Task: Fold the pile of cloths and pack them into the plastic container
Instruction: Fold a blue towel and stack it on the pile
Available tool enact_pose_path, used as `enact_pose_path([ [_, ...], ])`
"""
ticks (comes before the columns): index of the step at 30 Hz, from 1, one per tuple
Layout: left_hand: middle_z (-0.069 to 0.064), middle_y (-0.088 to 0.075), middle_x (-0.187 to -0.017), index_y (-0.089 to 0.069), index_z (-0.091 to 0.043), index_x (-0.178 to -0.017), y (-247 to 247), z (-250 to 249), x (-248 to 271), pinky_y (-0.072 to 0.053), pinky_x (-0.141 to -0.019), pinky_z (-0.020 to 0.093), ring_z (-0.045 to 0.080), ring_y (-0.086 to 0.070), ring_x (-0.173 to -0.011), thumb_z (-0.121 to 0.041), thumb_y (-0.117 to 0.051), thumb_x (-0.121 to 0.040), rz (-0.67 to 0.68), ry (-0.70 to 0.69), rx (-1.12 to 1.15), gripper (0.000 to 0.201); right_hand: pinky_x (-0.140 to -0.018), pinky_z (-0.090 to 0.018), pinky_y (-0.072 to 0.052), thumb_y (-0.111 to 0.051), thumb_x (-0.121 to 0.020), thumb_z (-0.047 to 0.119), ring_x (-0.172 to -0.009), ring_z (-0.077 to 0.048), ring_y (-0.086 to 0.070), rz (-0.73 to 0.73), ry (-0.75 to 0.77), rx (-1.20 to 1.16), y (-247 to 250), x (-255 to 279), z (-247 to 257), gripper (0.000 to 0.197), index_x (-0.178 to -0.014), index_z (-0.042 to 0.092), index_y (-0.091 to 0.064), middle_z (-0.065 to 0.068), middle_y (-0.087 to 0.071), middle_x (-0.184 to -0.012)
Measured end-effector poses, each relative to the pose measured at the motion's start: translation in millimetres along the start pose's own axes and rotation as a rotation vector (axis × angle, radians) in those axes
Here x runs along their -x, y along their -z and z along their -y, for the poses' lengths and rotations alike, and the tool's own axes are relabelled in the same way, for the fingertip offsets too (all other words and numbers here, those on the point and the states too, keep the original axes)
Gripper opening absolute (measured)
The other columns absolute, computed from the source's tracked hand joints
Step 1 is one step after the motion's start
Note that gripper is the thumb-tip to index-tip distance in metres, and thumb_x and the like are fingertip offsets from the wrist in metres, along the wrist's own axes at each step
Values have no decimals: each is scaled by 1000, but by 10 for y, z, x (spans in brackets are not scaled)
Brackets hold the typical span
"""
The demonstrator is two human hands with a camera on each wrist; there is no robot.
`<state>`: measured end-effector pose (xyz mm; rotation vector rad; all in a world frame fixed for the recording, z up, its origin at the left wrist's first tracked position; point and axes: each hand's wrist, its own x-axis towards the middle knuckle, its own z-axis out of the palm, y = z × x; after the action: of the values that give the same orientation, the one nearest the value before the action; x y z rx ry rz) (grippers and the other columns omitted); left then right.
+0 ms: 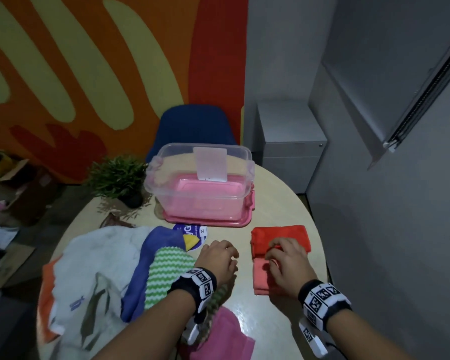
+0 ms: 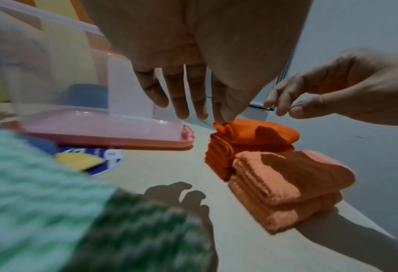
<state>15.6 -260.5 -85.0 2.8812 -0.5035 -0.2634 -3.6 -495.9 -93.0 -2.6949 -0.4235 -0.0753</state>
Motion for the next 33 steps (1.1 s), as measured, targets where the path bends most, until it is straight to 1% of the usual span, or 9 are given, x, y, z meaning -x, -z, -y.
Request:
enact_pose_path([
  [6, -8, -57, -125, -65, -27, -114, 7, 762, 620, -40, -94, 33, 17, -51, -116, -30, -47, -93, -27, 109, 51, 27, -88, -39, -48, -66, -76, 19, -104, -20, -53, 45, 101, -69, -343, 99, 571, 12, -83, 29, -68, 9, -60, -108],
  [9, -6, -57, -124, -67, -26, -110, 39, 1172, 923, -43, -91, 35, 22, -53, -114, -28, -48, -93, -51, 134, 82, 25, -86, -39, -50, -49, -79, 27, -99, -19, -56, 123, 97, -90, -490, 147, 914, 19, -85, 28, -68, 9, -60, -103],
  [14, 1, -63, -110, -70, -19, -92, 115, 1872, 1391, -46, -85, 37, 27, -56, -99, -14, -52, -90, -173, 202, 174, 19, -94, -28, -44, -43, -85, 23, -108, -19, -54, 312, 126, -175, -780, 137, 1640, 32, -106, 19, -67, 3, -60, -113],
  [16, 5, -62, -105, -66, -19, -88, 113, 2115, 1521, -46, -90, 35, 26, -57, -99, -10, -50, -91, -124, 278, 266, 19, -98, -25, -41, -47, -88, 21, -114, -18, -53, 390, 134, -207, -924, 127, 1938, 33, -116, 19, -63, 2, -57, -121],
  [18, 5, -62, -107, -62, -22, -95, 65, 2276, 1617, -45, -90, 30, 25, -59, -102, -20, -55, -93, -56, 348, 347, 8, -103, -28, -41, -46, -88, 26, -119, -18, -51, 440, 152, -237, -1082, 128, 2193, 38, -123, 22, -60, 2, -54, -129],
  [20, 1, -61, -110, -62, -21, -108, -37, 2331, 1658, -45, -87, 28, 22, -60, -103, -43, -62, -89, 60, 353, 361, 29, -106, -30, -39, -46, -87, 33, -130, -21, -44, 504, 122, -196, -1234, 150, 2352, 48, -134, 28, -52, 1, -41, -145],
  [22, -1, -59, -106, -60, -23, -98, -160, 2318, 1670, -46, -78, 29, 19, -60, -94, -59, -62, -82, 134, 334, 368, 39, -115, -35, -32, -48, -87, 40, -145, -20, -27, 583, 44, -118, -1348, 208, 2394, 60, -145, 35, -38, 5, -20, -160],
  [26, 3, -55, -108, -48, -26, -88, -282, 2389, 1620, -45, -77, 28, 23, -60, -93, -44, -56, -92, 107, 335, 346, 21, -122, -38, -22, -53, -87, 37, -154, -21, -6, 647, -10, -92, -1446, 324, 2358, 72, -154, 33, -26, 11, 0, -166],
  [33, 1, -59, -87, -49, -19, -91, -195, 2500, 1611, -42, -71, 31, 29, -61, -88, -34, -56, -92, 114, 419, 473, 16, -120, -40, -27, -55, -90, 28, -153, -26, 2, 720, -73, -52, -1516, 279, 2433, 71, -155, 30, -26, 12, 4, -166],
])
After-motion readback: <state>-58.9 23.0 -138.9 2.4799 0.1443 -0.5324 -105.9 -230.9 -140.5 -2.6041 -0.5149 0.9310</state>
